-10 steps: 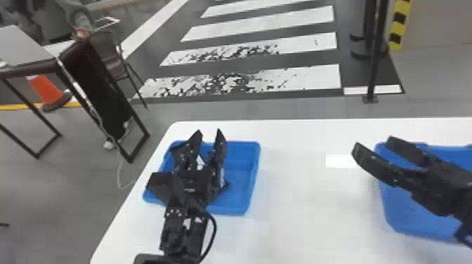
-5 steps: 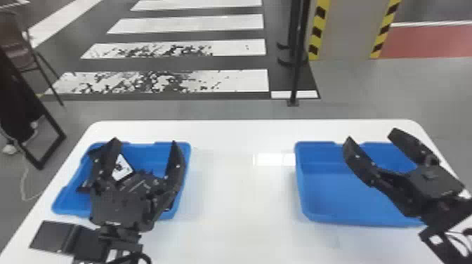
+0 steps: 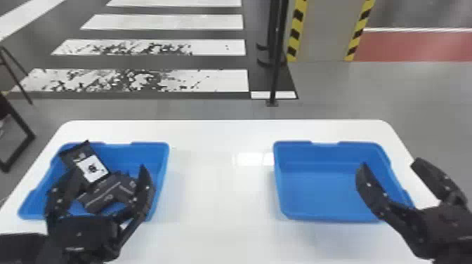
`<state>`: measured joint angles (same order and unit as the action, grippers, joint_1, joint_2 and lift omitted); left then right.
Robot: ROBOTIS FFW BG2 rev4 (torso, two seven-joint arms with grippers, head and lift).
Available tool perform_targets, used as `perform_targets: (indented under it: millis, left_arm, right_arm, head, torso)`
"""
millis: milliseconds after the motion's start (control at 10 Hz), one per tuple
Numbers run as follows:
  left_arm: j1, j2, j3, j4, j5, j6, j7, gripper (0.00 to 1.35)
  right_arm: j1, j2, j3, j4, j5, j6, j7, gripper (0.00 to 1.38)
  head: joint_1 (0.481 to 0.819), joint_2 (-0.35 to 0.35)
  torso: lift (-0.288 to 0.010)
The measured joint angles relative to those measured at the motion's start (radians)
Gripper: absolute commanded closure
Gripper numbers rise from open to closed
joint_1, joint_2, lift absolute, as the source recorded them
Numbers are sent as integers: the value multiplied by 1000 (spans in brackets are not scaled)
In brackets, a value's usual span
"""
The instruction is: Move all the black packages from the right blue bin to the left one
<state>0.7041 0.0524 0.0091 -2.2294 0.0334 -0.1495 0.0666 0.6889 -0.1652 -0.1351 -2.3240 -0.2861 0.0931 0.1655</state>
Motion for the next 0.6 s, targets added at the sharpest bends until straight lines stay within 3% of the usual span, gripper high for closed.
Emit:
perform_targets:
  millis: [600]
  left_arm:
    - [5,5,-18,-9,30,4,16,-2]
  right_arm:
    - [14,6,-2,-28,-13,62,0,78]
  head:
    - [695,-1]
  torso:
    - [-132]
